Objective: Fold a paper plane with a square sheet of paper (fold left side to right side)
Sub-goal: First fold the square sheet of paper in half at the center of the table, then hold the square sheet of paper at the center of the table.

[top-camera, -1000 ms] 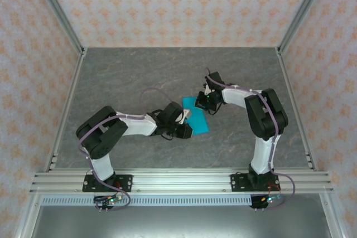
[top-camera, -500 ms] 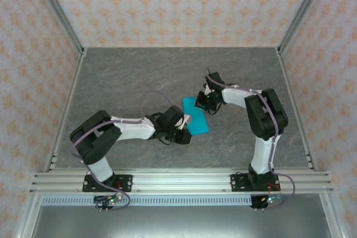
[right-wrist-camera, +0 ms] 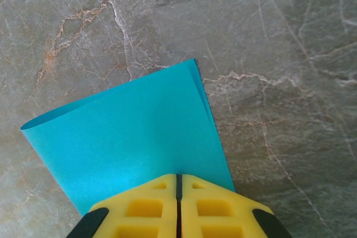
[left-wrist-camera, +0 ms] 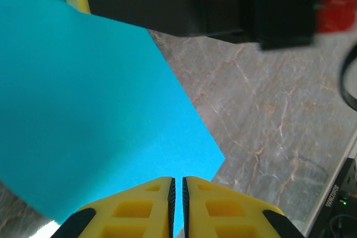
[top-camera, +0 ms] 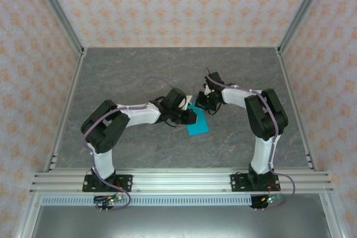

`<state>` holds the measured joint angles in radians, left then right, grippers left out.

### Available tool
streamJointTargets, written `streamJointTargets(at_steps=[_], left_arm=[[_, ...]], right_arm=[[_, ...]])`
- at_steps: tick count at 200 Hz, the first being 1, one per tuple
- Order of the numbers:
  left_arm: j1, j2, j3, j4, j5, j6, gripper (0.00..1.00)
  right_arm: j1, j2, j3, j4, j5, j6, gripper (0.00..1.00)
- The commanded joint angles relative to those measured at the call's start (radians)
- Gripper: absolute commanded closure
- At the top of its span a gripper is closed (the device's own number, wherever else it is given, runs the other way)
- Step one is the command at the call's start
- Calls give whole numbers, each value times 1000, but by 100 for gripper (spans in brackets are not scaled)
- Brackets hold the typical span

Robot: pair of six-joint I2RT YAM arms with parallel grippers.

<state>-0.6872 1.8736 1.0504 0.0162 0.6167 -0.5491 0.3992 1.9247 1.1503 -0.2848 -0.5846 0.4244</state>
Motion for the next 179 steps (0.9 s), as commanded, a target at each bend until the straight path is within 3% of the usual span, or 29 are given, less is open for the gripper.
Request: streamJointTargets(at_steps=[1, 79, 107, 137, 179], left_arm=[[-6, 30, 28, 8, -10, -4, 85], [-13, 74, -32, 16, -56, -26, 85], [-24, 85, -39, 27, -66, -41, 85], [-31, 85, -33, 27, -73, -42, 85], [-36, 80, -20, -2, -83, -29, 85]], right_arm=[[2, -16, -14, -70, 67, -8, 92], [-1, -140, 29, -5, 42, 20, 85], [-4, -241, 26, -49, 87, -4, 72], [-2, -369, -69, -120, 107, -25, 72], [10, -507, -297, -112, 28, 20, 82]])
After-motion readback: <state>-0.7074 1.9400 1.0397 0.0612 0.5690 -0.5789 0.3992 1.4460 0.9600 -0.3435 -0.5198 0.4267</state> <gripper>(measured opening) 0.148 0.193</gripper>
